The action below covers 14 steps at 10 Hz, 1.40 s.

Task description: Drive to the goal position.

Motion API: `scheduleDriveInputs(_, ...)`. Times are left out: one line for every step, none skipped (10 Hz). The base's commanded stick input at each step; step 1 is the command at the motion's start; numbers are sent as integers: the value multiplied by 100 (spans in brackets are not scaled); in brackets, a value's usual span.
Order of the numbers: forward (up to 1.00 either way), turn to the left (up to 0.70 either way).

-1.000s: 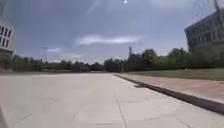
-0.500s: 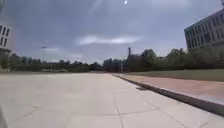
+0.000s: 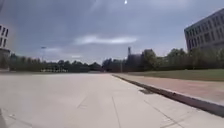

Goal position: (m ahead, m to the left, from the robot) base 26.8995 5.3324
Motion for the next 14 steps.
scheduleDriveInputs(100, 0)
scheduleDriveInputs(100, 0)
scheduleDriveInputs(100, 0)
scheduleDriveInputs(100, 0)
scheduleDriveInputs(100, 0)
scheduleDriveInputs(100, 0)
scheduleDriveInputs(100, 0)
scheduleDriveInputs(100, 0)
scheduleDriveInputs(100, 0)
scheduleDriveInputs(100, 0)
scheduleDriveInputs(100, 0)
scheduleDriveInputs(100, 31)
scheduleDriveInputs(100, 35)
scheduleDriveInputs(100, 0)
